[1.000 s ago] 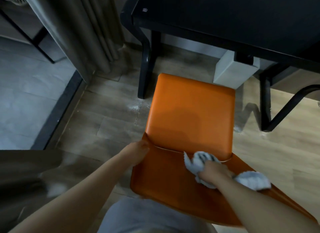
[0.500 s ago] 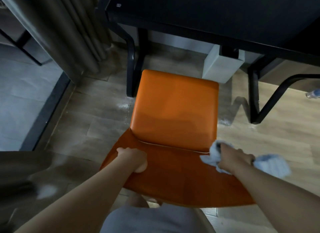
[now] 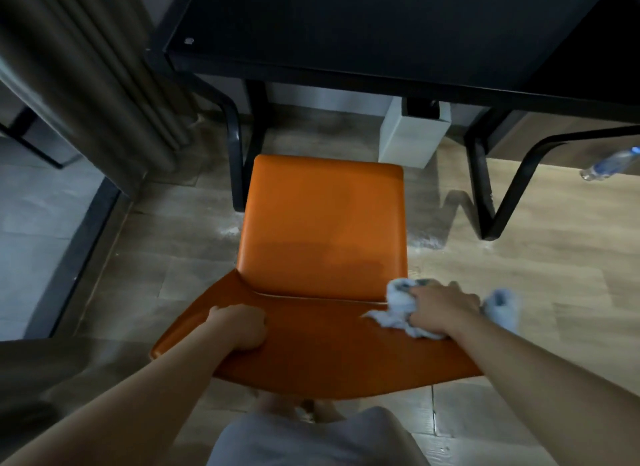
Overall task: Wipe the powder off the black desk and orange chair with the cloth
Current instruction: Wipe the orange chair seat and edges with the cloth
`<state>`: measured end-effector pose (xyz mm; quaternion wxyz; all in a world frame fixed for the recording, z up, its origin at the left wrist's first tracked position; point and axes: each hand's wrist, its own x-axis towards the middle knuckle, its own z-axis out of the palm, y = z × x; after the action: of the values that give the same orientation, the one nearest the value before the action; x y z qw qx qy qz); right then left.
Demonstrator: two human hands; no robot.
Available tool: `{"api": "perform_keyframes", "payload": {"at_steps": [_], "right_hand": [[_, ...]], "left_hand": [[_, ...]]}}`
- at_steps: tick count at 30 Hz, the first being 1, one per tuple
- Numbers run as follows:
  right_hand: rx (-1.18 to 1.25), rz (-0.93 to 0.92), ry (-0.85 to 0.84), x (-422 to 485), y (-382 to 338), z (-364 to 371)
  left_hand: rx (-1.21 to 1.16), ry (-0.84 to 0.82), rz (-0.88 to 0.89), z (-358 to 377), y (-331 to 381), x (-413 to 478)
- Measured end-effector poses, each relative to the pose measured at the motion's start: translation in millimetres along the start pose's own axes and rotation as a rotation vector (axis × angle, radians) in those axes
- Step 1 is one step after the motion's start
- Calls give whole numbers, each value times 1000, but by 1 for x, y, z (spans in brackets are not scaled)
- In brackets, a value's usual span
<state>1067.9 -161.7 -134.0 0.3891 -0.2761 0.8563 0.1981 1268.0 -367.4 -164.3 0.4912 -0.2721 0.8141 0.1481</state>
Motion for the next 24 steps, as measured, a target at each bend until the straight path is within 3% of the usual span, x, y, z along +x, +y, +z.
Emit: {"api": "perform_keyframes", "payload": {"at_steps": [1,3,7,9,11,15,18,21,24], "right_hand": [[-29,81,3,-2,2,-1],[-79,74,31,-6,-15,1],[10,-353,27,-24,-91,22],[145,-454,42,-32,-110,27],[270,-415,27,-21,-89,24],[140,-113,-14,7,-1,5],[257,-39,-93,11,3,1],[112,-208,-87,1,-52,14],[336,-477,-13,-23,-133,27]], "left_hand": [[7,-1,6,1,4,0],[10,8,20,3,11,0],[-35,35,55,6,15,0],[-78,46,74,6,11,0],[-96,70,83,7,8,-3],[-92,144,64,8,7,-6],[-160,226,73,11,6,-8],[-209,326,78,9,5,-11],[-207,335,8,5,-3,-17]]}}
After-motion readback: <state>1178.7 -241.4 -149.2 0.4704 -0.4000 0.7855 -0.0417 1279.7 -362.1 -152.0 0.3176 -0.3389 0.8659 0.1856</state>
